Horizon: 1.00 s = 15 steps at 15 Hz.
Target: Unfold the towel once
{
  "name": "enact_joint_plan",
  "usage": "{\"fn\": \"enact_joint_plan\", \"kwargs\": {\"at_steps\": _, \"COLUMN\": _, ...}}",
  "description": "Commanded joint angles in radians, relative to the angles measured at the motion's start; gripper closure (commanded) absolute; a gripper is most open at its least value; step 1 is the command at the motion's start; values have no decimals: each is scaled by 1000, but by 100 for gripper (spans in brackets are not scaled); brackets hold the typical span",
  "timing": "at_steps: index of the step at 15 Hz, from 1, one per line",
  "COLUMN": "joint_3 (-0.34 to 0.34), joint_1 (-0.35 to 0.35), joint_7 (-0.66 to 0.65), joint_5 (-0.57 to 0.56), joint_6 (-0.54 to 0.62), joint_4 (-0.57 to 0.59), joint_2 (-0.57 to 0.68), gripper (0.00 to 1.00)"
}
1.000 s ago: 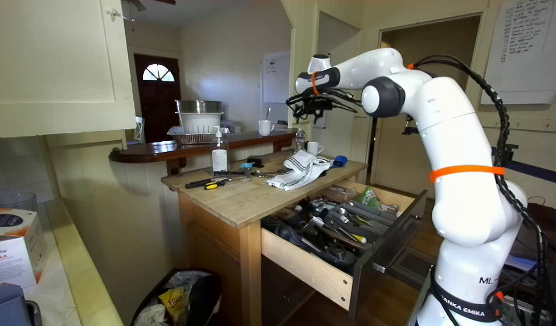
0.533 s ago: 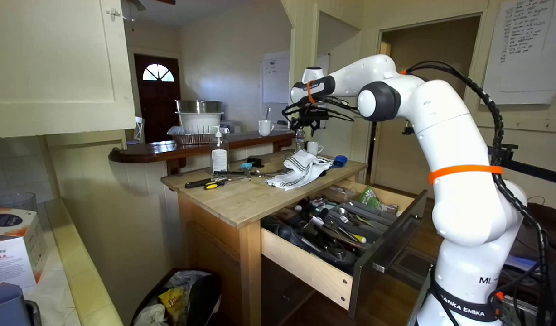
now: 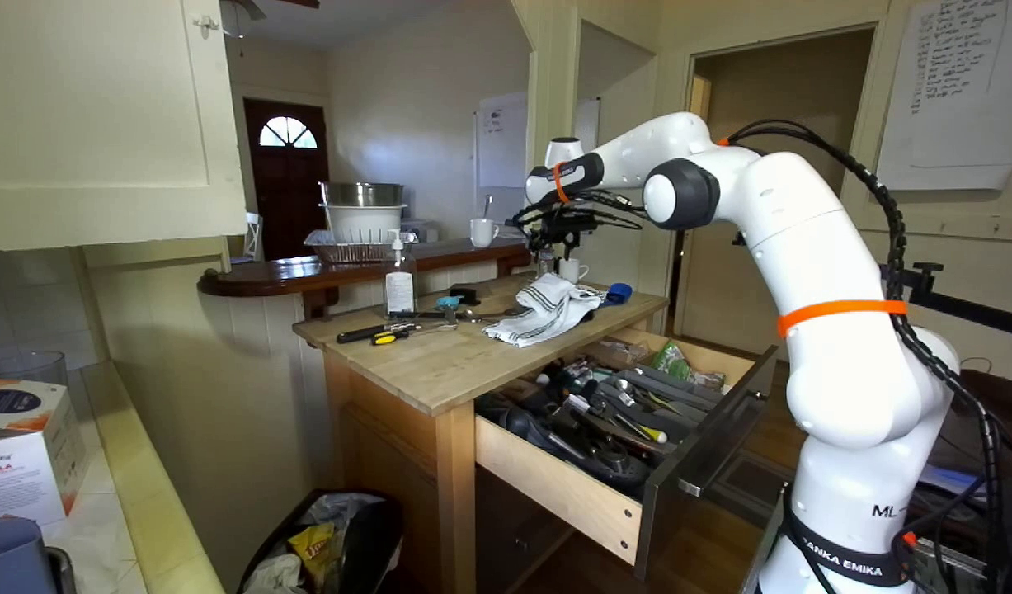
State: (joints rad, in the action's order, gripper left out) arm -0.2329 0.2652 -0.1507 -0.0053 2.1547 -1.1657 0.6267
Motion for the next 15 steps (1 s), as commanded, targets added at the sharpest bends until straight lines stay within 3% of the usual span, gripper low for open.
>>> {"fn": "enact_joint_plan", "kwargs": {"at_steps": 1, "joint_3": -15, "joint_1": -4, "joint_7": 31, "joint_5": -63, "joint_6": 46, "joint_4": 73, "joint_2": 134, "gripper": 0}}
{"fn": "enact_joint_plan", "kwargs": {"at_steps": 8, "joint_3": -15, "joint_1": -21, "joint_7": 73, "joint_5": -172, "joint_6": 189, "joint_4": 139, "joint_2": 279, "gripper": 0}}
{"fn": "enact_joint_plan", "kwargs": {"at_steps": 15, "joint_3": -20, "joint_1": -28, "joint_7": 90, "joint_5": -207, "joint_6": 188, "joint_4": 179, "joint_2": 319, "gripper": 0}}
